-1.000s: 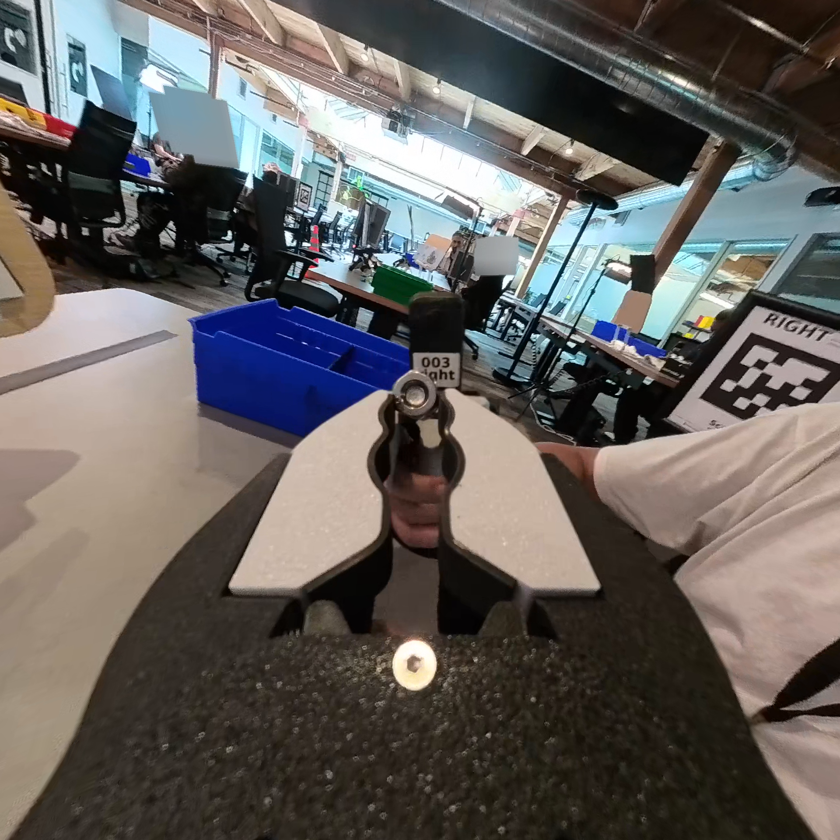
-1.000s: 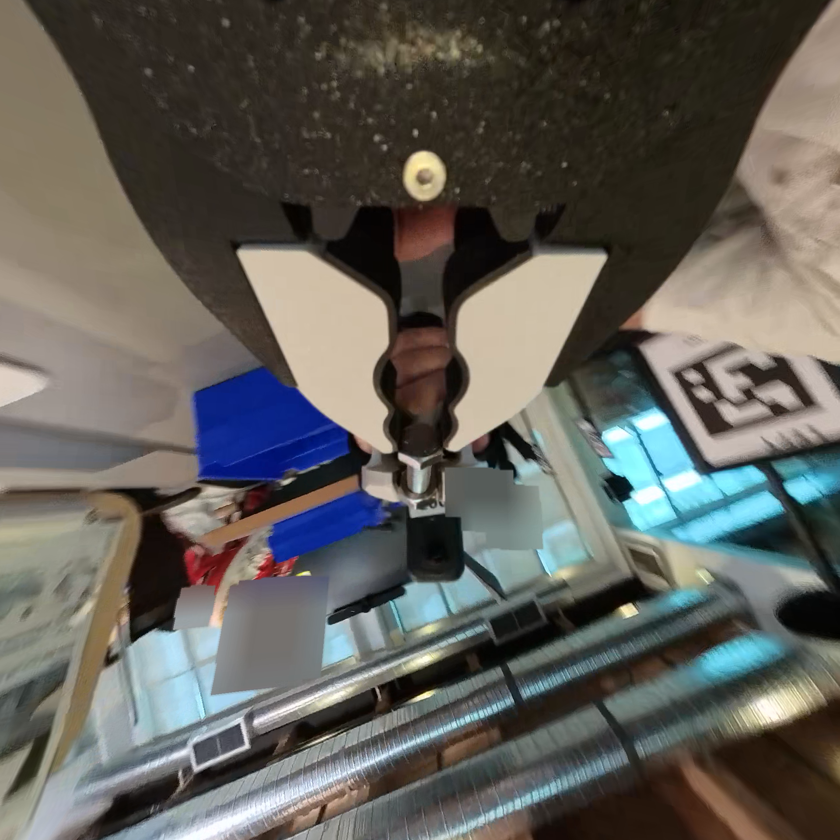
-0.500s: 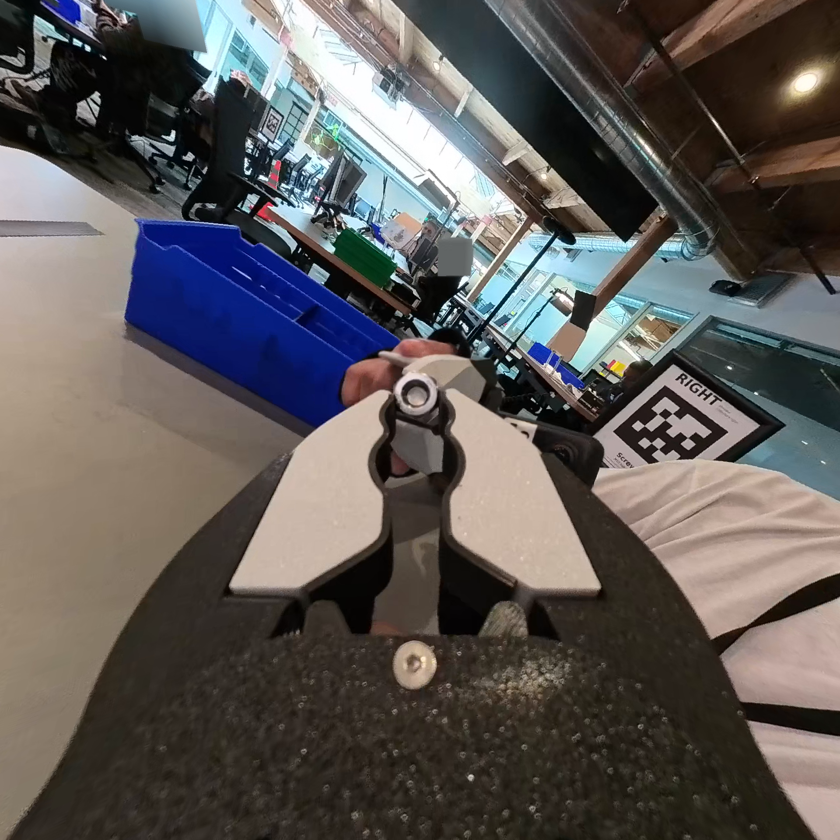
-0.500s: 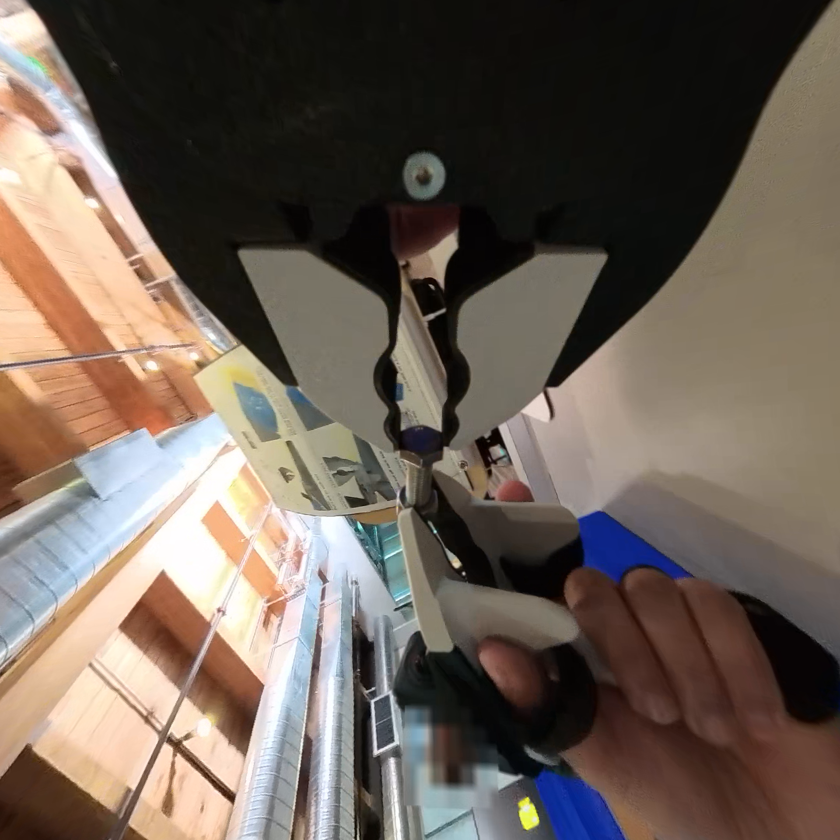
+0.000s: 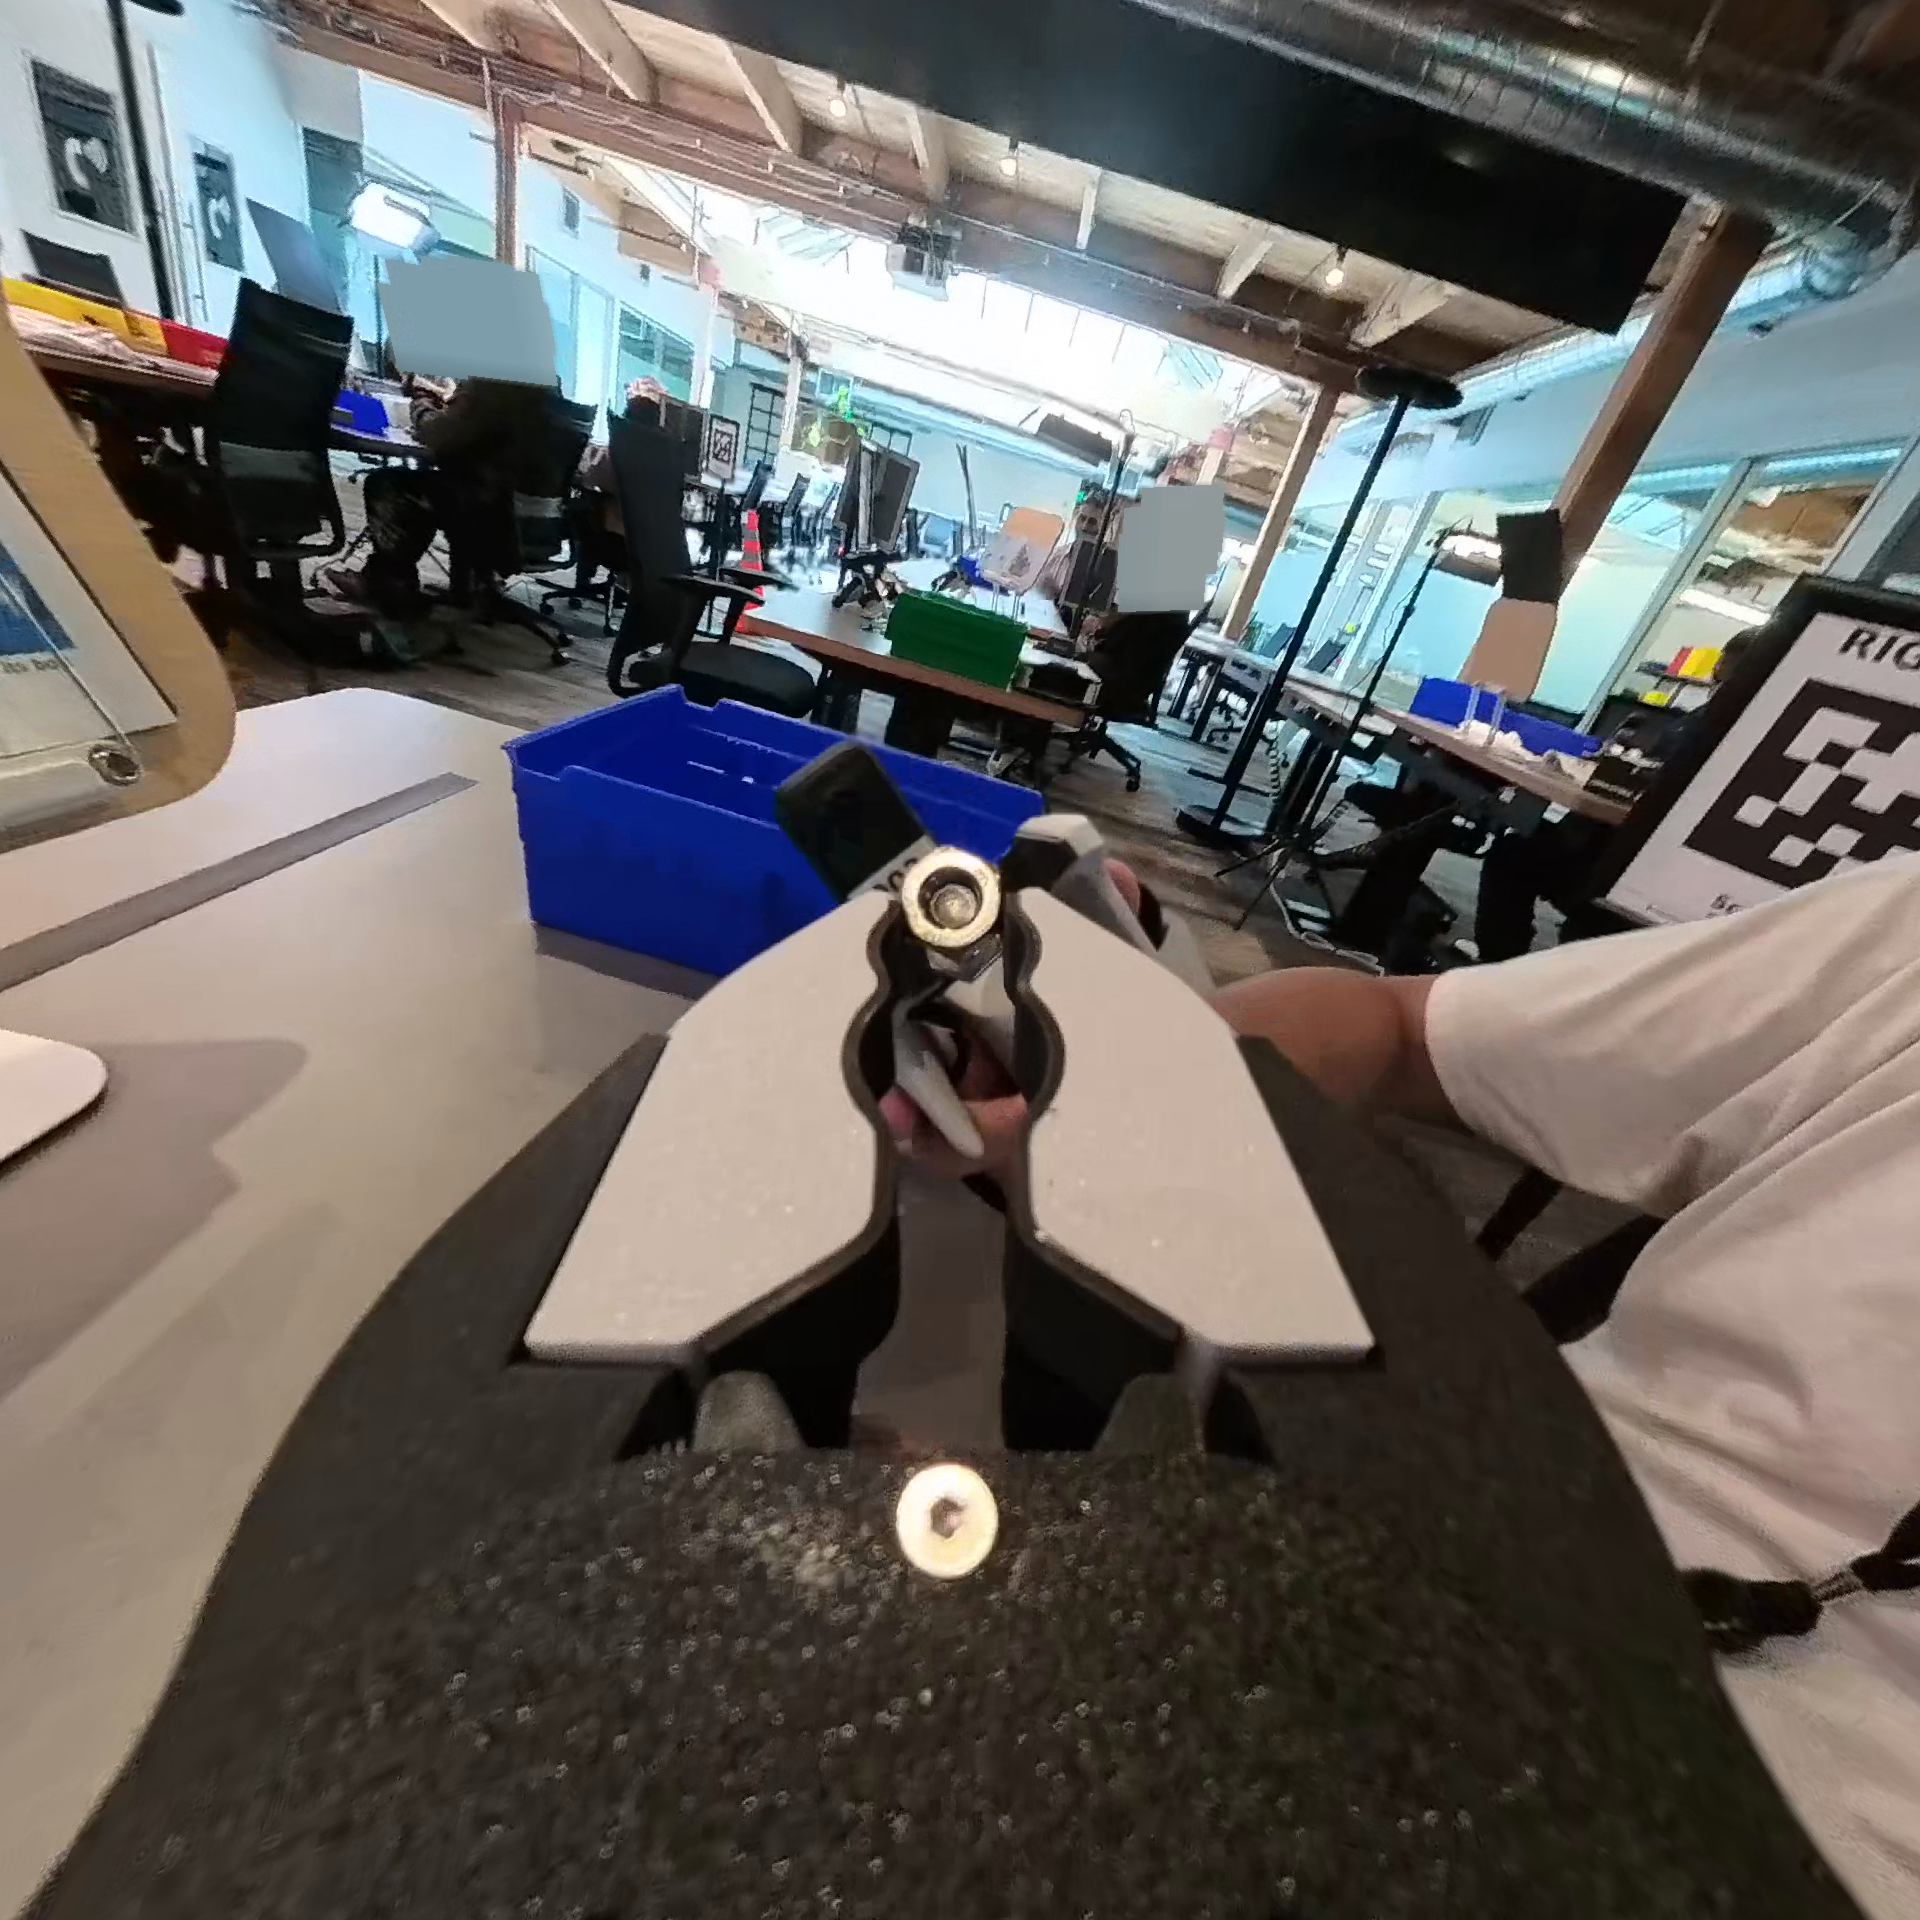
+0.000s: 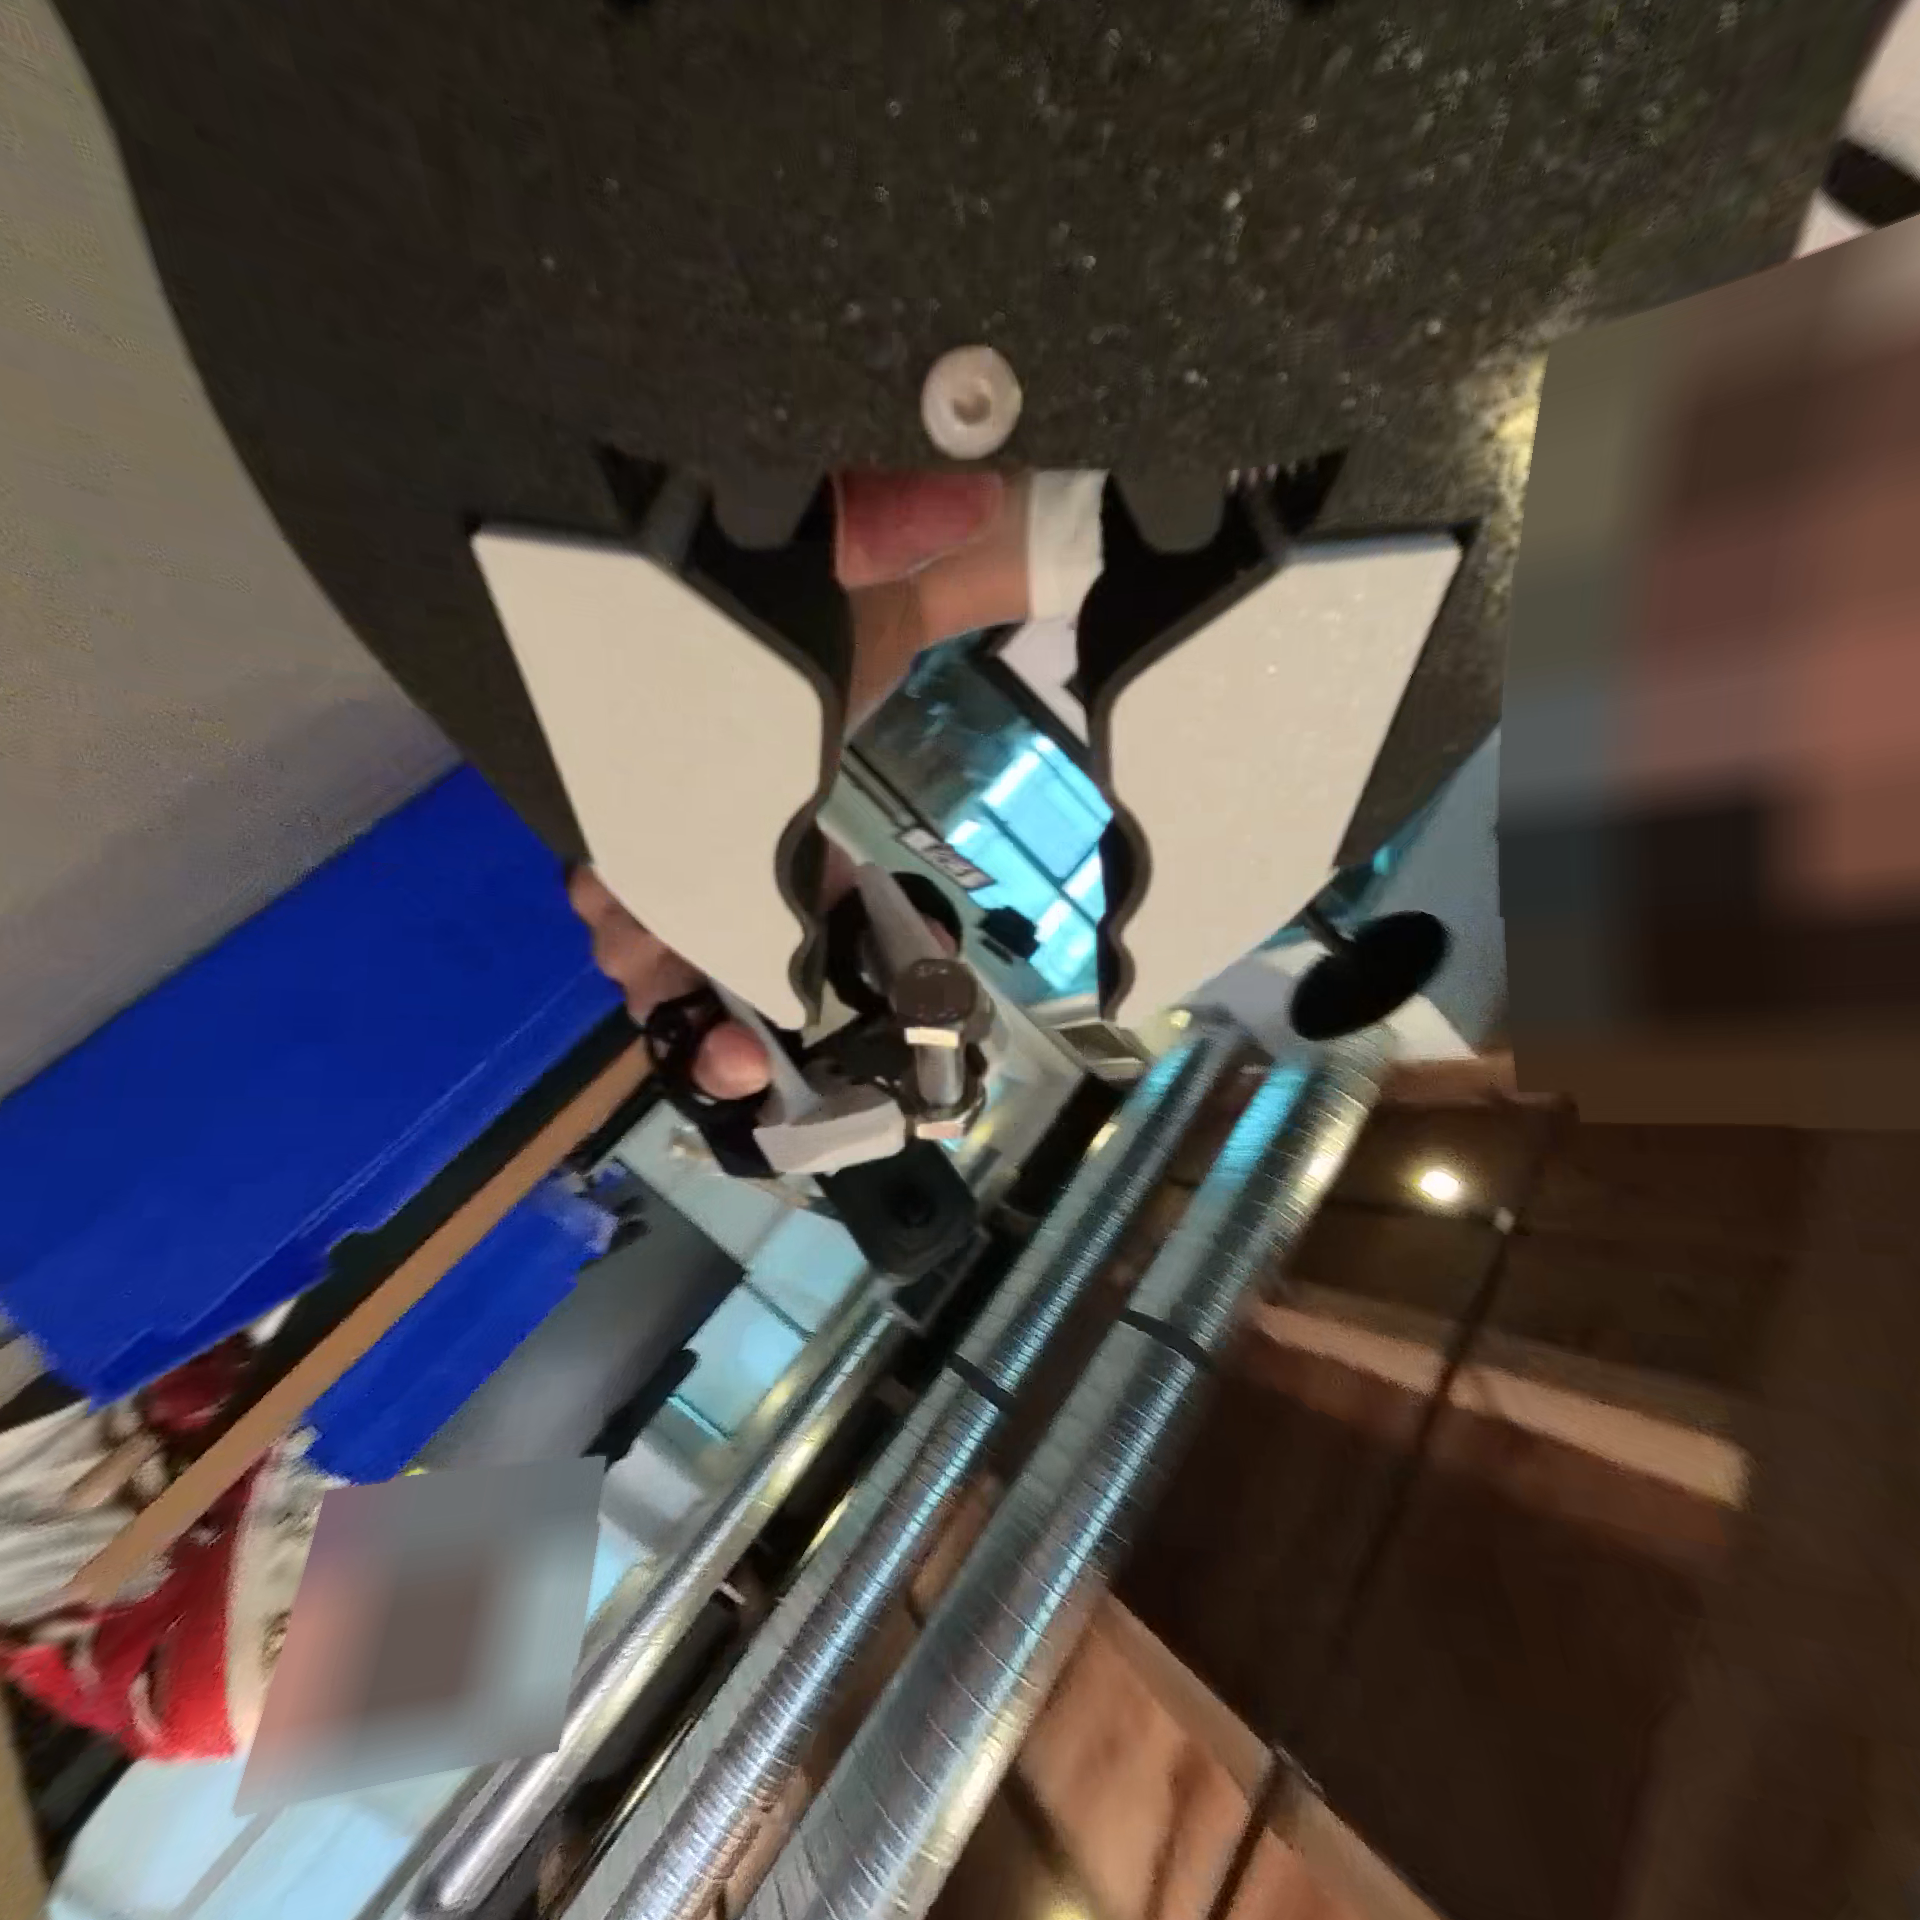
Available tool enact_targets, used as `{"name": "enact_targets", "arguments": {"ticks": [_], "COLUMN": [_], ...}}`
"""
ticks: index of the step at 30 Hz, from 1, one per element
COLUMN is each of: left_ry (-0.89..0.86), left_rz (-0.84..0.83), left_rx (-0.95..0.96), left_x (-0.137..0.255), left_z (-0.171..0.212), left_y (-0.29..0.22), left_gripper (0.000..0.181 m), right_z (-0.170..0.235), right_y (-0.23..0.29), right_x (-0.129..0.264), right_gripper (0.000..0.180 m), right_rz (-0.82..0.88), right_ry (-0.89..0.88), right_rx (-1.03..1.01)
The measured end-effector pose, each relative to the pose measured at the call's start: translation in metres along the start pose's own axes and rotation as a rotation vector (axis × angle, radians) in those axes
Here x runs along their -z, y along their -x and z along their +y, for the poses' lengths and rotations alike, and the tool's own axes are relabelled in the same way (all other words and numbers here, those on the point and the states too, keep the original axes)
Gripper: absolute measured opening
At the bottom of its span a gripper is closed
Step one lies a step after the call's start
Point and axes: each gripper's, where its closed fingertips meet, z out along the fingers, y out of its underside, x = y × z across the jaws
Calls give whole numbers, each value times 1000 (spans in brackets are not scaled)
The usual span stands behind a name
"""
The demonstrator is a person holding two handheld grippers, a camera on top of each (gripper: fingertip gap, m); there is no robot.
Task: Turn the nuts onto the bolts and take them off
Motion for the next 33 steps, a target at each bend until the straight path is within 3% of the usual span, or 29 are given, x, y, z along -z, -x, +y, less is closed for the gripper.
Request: {"name": "enact_targets", "arguments": {"ticks": [4,7,12,22,26,29,33], "left_ry": [19,27,13,26,-6,0,85], "left_rz": [-15,-1,29,79,87,41,-261], "left_rx": [-15,-10,52,316,358,302,31], "left_x": [-4,-6,-7,-11,-7,-3,12], "left_z": [6,9,8,13,7,3,10], "left_y": [1,-1,-5,-1,2,7,35], "left_gripper": [17,17,18,17,17,17,17], "right_z": [13,4,10,1,3,6,-6], "right_y": [0,0,-2,-9,-16,-19,-20], "right_x": [-5,-3,-2,10,16,16,15], "right_gripper": [44,18,17,17,17,17,18], "right_rz": [-14,16,134,668,776,769,790], "right_ry": [29,-30,37,426,598,600,444], "right_rx": [3,61,402,1923,2458,2427,1943]}}
